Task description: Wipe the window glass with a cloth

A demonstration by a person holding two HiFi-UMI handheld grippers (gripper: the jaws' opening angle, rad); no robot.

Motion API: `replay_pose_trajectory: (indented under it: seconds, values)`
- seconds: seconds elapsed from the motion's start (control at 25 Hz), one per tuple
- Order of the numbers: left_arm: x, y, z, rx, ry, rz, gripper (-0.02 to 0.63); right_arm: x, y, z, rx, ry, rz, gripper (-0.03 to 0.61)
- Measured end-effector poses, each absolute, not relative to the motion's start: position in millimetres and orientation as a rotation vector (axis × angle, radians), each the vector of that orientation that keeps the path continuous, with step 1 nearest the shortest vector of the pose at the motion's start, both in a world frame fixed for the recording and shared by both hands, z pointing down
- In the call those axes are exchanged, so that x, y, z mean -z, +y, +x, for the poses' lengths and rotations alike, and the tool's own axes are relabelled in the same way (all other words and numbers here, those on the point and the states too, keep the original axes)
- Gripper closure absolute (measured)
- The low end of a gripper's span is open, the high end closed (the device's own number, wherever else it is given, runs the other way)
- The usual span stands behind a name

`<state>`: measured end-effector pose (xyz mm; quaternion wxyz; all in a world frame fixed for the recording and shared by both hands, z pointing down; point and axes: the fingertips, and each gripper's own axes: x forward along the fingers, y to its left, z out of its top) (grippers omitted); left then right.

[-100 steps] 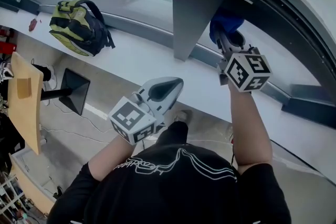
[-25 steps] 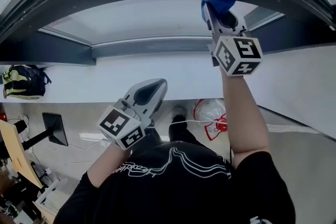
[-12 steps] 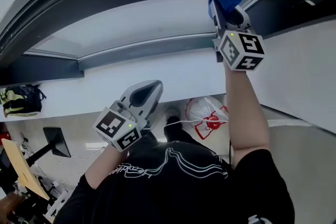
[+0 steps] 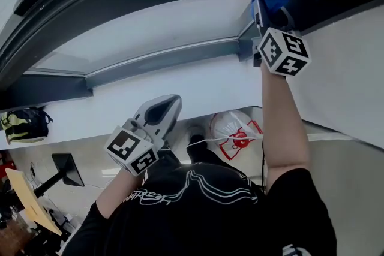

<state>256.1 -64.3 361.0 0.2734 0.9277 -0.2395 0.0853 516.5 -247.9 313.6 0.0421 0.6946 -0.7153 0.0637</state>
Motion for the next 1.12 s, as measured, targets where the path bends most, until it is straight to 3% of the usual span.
replay_pose_trajectory:
  seconds: [0.56,1.12]
  values:
    - [-374,-60,223,-0.218,-0.702,2.47,0.609,-319,-241,494,-0.157,-2.193,2.122,0.485]
    - [-399,-89,95,-0.084,-0.919,2.414,0.609,-369,-208,286,-0.244,-2.462,1.836,0.485]
